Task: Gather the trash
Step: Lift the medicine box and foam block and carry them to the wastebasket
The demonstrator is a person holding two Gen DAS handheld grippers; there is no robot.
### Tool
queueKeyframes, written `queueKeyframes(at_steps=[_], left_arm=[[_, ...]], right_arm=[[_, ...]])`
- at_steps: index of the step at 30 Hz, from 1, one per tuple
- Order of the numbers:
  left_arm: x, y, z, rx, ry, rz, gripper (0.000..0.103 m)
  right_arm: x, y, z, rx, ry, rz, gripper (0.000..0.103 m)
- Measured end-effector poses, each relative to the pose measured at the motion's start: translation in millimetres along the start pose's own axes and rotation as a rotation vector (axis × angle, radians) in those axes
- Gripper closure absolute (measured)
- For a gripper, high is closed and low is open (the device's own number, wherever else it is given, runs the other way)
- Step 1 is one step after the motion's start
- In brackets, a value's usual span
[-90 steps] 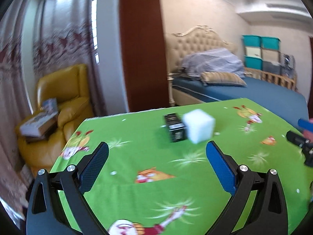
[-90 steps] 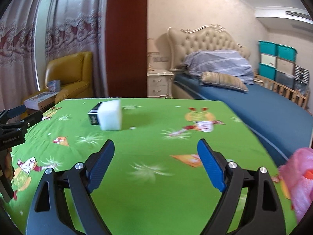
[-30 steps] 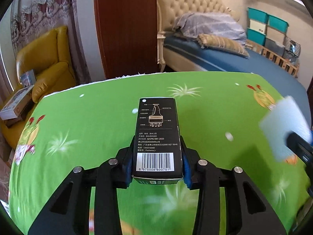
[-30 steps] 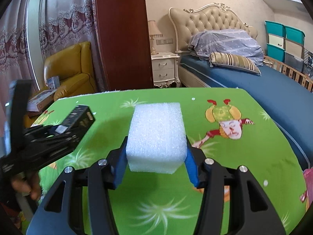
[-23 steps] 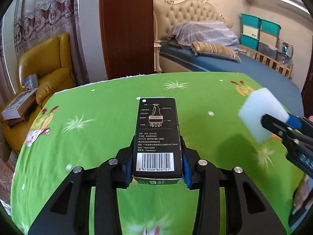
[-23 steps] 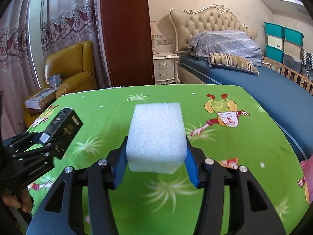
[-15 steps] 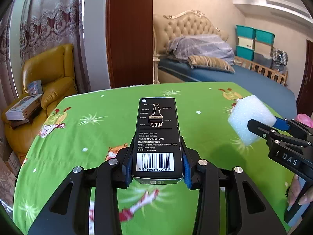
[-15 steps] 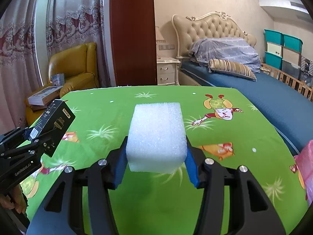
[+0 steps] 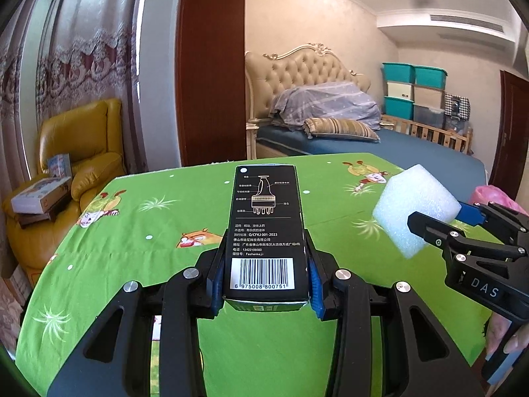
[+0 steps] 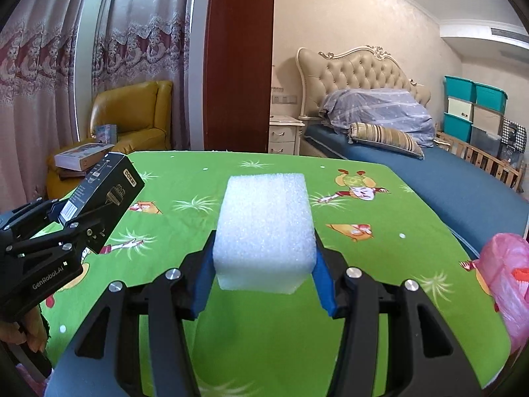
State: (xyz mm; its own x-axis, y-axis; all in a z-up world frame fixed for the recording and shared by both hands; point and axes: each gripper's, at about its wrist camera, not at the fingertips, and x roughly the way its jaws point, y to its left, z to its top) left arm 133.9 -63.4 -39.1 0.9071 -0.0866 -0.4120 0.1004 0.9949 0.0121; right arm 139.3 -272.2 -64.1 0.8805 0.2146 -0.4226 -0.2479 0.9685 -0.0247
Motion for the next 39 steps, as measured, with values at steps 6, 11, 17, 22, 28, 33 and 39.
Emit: queueKeyframes(at_steps=[6,11,17,22,28,33,39], left_arm=[[-9.1,-13.6,-3.2,0.03,-0.003,-0.017,0.064],[-14.9,-27.6,1.9,0.061,-0.021,-0.034,0.064],[-20.8,-47.3,6.1,0.091,-0.035,-0.061,0.064],[-24.5,-60.1,7.3,0.118,-0.044,-0.074,0.064],[-29.3,-71.2,9.1,0.149,-0.05,-0.091,0.064],[-31.0,-90.9,17.2,0.186,-0.051,-0.143,0.064],[-21.5,-133.5,29.9,0.227,-0.023,-0.271,0.064]], right_arm=[[-14.9,-14.7,-2.9,0.019,-0.018,-0.016,0.052],[-30.0,-29.0,3.6,0.026,-0.051,-0.033,0.052],[-51.6,-46.8,2.0,0.042,-0.08,-0.06,0.052],[-62.0,-62.5,-1.0,0.06,-0.088,-0.078,0.052],[-68.9,-73.1,-5.3,0.072,-0.093,-0.101,0.052],[-82.9,-90.8,-8.6,0.07,-0.109,-0.141,0.052],[-100.1,-145.9,-18.3,0.108,-0.111,-0.237,0.052]])
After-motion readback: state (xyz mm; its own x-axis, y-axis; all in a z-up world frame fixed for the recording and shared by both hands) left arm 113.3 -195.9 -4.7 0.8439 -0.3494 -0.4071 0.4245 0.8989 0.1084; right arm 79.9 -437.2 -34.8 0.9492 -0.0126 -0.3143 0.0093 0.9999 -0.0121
